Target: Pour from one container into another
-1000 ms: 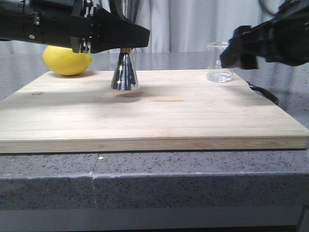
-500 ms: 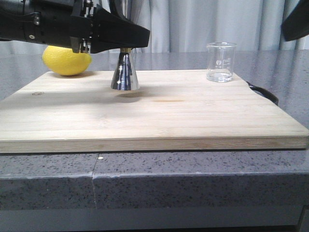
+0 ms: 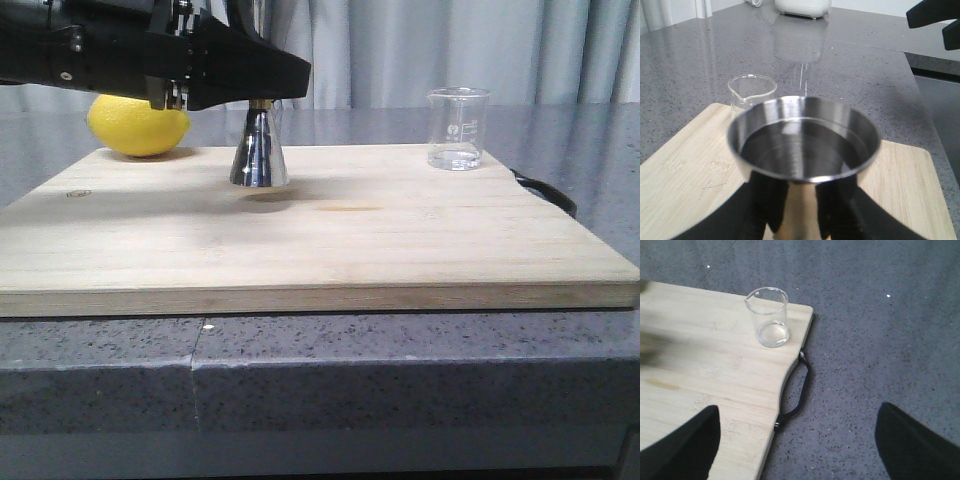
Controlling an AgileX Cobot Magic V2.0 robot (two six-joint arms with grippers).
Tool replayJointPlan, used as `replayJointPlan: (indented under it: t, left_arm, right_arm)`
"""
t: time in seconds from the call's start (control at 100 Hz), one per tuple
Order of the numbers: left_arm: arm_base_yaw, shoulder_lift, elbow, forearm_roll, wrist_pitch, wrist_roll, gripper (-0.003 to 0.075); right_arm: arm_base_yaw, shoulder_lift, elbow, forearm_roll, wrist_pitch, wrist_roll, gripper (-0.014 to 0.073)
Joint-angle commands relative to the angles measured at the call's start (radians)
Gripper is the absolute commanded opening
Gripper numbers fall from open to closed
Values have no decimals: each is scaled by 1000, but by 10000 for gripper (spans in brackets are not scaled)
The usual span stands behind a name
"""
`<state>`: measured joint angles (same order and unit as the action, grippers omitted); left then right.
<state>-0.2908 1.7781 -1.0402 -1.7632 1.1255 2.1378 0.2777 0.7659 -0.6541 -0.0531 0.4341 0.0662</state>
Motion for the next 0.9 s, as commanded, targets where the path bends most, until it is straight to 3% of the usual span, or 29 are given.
replayJointPlan:
  t: [0.0, 0.34, 0.54, 0.89]
  left_arm:
    - [-9, -40, -28, -77, 68, 2, 188]
    - [-9, -40, -28, -77, 59, 5, 187]
    - [-9, -40, -28, -77, 45, 104, 187]
    - [-1, -40, -28, -77, 37, 133, 187]
  right_arm:
    - [-7, -8, -26, -2, -52, -1, 573]
    - [-7, -8, -26, -2, -53, -1, 573]
    - [-7, -8, -26, -2, -53, -1, 573]
    - [-7, -8, -26, -2, -56, -1, 573]
